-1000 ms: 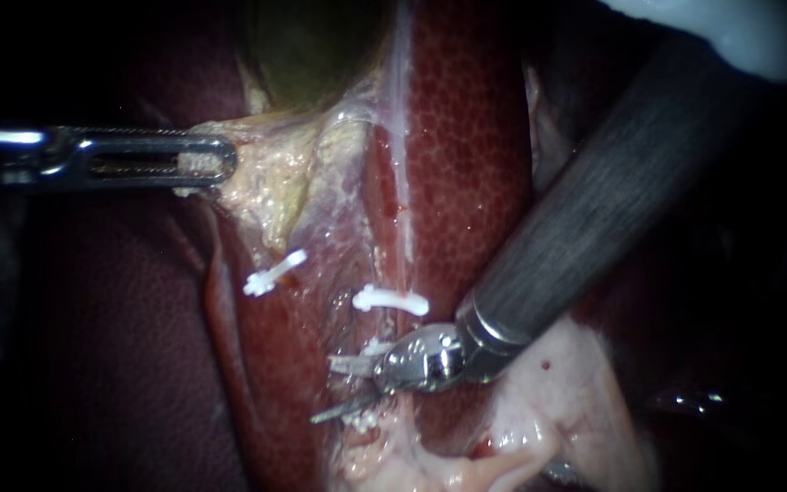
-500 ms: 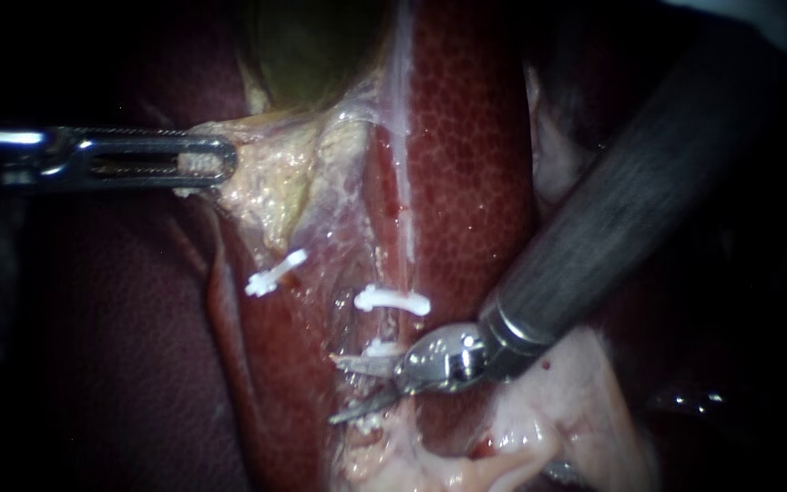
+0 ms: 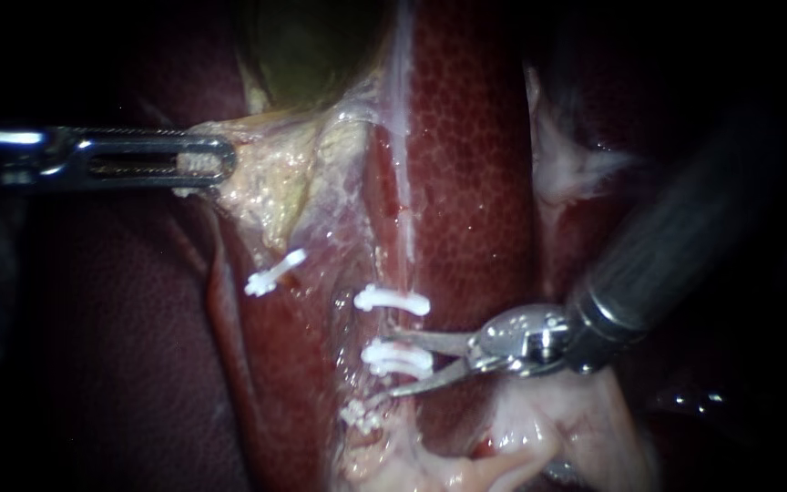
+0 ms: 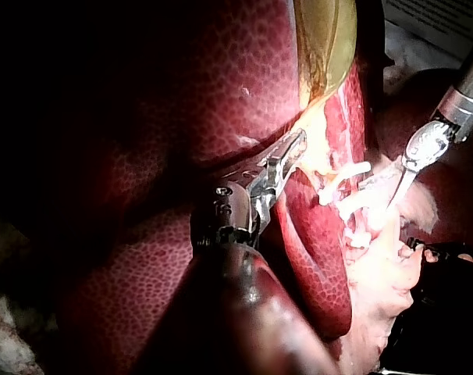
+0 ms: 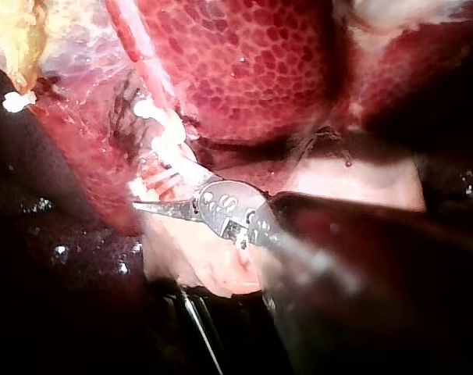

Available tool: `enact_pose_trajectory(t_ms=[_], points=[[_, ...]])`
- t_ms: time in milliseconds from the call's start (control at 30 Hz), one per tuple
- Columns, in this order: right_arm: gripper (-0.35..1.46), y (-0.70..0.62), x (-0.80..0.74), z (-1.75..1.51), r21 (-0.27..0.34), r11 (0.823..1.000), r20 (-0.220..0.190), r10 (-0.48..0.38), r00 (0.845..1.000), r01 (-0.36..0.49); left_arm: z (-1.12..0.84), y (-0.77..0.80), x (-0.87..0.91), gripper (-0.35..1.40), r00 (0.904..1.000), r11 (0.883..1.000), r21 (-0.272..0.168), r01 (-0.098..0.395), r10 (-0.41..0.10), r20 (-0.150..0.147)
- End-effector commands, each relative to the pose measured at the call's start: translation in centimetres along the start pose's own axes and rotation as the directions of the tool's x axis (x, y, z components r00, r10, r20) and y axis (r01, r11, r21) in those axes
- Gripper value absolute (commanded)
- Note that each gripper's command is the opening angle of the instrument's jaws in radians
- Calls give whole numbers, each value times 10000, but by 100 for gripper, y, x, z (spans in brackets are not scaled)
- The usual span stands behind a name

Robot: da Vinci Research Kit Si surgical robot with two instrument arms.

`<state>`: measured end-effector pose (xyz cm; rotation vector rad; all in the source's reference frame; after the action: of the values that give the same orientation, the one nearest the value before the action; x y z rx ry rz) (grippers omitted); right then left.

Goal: Go to the cutting position right tube

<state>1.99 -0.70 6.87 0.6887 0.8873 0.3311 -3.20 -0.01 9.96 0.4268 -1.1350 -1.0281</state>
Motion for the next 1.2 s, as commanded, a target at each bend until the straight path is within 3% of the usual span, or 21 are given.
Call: enact_pose_trajectory(t_ms=[33,367,667,933,1200], points=[[131,1,-1,-2,16,10000,9,32,10000,-32,0,0,0,-35,10000,10000,1,0,0,1],[128,21,-16,-9,51,9924,18,1228,9924,-1229,0,0,0,-35,10000,10000,1,0,0,1],[128,41,-18,10,9,9874,-148,1581,9873,-1581,0,0,0,-35,10000,10000,0,0,0,2],[128,43,-14,36,715,9778,-413,2004,9788,-1972,0,0,0,-35,10000,10000,-1,0,0,2],[125,42,-14,40,1708,9605,-655,2334,9702,-2196,0,0,0,-35,10000,10000,0,0,0,1]])
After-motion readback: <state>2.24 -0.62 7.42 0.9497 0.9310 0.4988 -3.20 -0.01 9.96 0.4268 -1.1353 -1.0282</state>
